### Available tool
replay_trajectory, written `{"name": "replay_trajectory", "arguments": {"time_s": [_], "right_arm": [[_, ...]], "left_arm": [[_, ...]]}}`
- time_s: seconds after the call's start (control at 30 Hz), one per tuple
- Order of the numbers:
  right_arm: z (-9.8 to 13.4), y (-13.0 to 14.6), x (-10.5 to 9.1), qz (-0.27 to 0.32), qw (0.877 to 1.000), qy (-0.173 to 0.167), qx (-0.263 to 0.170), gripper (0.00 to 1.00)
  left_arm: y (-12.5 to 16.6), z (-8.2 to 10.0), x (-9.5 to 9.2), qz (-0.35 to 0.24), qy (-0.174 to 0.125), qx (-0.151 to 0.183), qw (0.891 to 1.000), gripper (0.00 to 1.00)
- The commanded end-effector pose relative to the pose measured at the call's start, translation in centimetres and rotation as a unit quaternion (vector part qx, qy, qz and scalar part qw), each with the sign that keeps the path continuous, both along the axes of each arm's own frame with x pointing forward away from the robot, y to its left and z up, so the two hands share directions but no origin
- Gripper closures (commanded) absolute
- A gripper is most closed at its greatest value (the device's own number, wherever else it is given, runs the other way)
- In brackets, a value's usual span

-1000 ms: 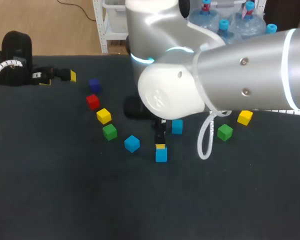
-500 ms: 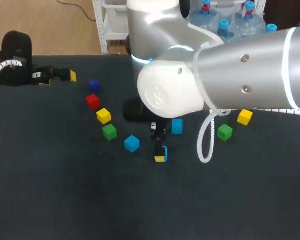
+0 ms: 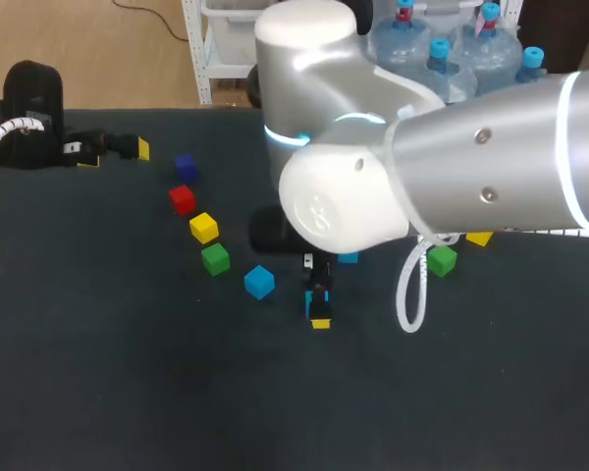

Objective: Place the blue cubes, place green cubes on the blue cubes, place the yellow cubes on the green cubes, then place the red cubes on the yellow cubes, and place purple cube on the red cubes.

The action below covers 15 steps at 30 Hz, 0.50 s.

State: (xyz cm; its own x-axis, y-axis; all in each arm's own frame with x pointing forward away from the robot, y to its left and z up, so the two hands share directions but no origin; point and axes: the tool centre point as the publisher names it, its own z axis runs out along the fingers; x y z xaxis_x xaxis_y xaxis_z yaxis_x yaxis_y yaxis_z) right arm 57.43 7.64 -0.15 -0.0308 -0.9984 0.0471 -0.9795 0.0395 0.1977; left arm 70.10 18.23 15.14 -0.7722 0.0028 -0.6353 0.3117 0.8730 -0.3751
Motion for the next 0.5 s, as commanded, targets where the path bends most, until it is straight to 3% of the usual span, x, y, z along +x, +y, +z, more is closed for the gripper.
{"name": "replay_trajectory", "arguments": {"time_s": [0.03, 0.07, 0.17, 0.23, 0.5], "right_arm": [[-0.18, 0.08, 0.11, 0.001, 1.0, 0.001, 0.0, 0.26], [-0.19, 0.11, 0.12, 0.002, 1.0, 0.0, 0.0, 0.34], [-0.15, 0.24, 0.13, 0.005, 1.0, -0.004, 0.001, 0.37], [-0.15, 0.27, 0.13, 0.006, 1.0, -0.004, 0.001, 0.51], [-0.06, 0.31, 0.11, 0.004, 1.0, -0.005, 0.003, 0.83]], "left_arm": [[0.18, -0.14, -0.07, -0.003, -0.003, -0.004, 1.0, 0.0], [0.18, -0.14, -0.07, -0.003, -0.003, -0.004, 1.0, 0.0], [0.18, -0.14, -0.07, -0.003, -0.003, -0.004, 1.0, 0.0], [0.18, -0.14, -0.07, -0.003, -0.003, -0.004, 1.0, 0.0], [0.18, -0.14, -0.07, -0.003, -0.003, -0.004, 1.0, 0.0]]}}
